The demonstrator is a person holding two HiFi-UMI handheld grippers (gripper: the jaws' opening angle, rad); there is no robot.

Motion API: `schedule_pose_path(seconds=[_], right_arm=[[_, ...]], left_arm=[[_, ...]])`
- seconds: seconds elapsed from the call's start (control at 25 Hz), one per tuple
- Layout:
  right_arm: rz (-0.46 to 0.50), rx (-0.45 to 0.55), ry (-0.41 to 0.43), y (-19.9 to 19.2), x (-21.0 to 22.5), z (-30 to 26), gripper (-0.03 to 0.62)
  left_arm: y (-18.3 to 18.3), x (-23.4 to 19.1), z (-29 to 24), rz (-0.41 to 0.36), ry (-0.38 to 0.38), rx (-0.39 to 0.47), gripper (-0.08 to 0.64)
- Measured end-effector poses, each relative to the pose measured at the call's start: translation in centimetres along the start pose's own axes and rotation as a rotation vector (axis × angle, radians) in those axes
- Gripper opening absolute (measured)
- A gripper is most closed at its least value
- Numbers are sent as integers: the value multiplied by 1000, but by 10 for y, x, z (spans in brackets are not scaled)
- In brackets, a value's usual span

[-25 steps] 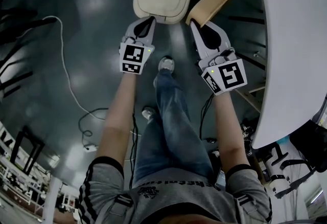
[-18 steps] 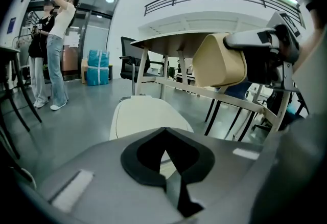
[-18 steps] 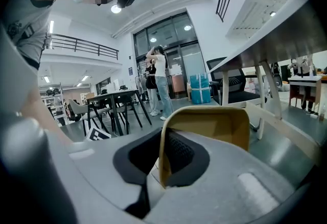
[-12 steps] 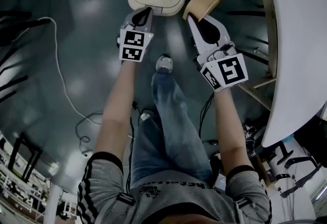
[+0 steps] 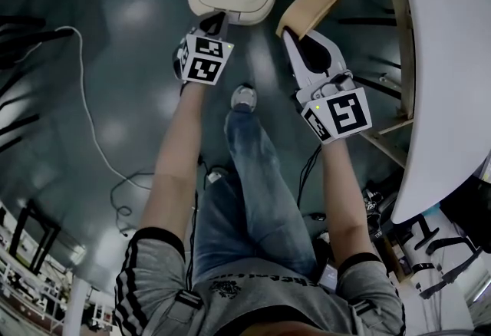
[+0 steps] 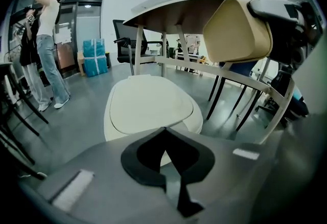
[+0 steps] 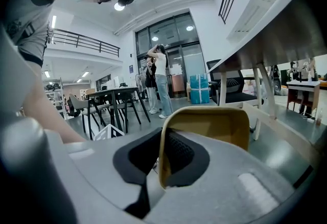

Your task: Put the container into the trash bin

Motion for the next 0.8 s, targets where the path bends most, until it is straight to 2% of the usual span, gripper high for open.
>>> schedule_pose_path(seconds=[0.24, 0.4, 0.56, 0.64, 0.72, 0.8], right_arm=[[22, -10, 14, 0, -1, 0, 15], [30, -14, 17, 1, -2, -1, 15], [31, -19, 17, 3, -2, -2, 15], [30, -26, 23, 3, -2, -3, 15], [29, -32, 29, 3, -3, -4, 15], [27, -33, 35, 5, -2, -6, 15]], left_arm=[[-1, 3, -3, -24, 4, -42, 5], [-1, 5, -2, -57, 9, -36, 5], [0, 0, -1, 40, -27, -16, 4], [4, -4, -1, 54, -59, -7, 5], [11, -11, 5, 59, -50, 43, 11], [25, -21, 17, 93, -26, 140, 12]])
Point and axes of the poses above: the fingertips, and each gripper's own axes: z backward along the fingers, x to its right, y out of its top, the point moved 3 cm from there along z, backward along the fingers, and after that the axes turned 9 degrees about y, right-handed, at the moved point
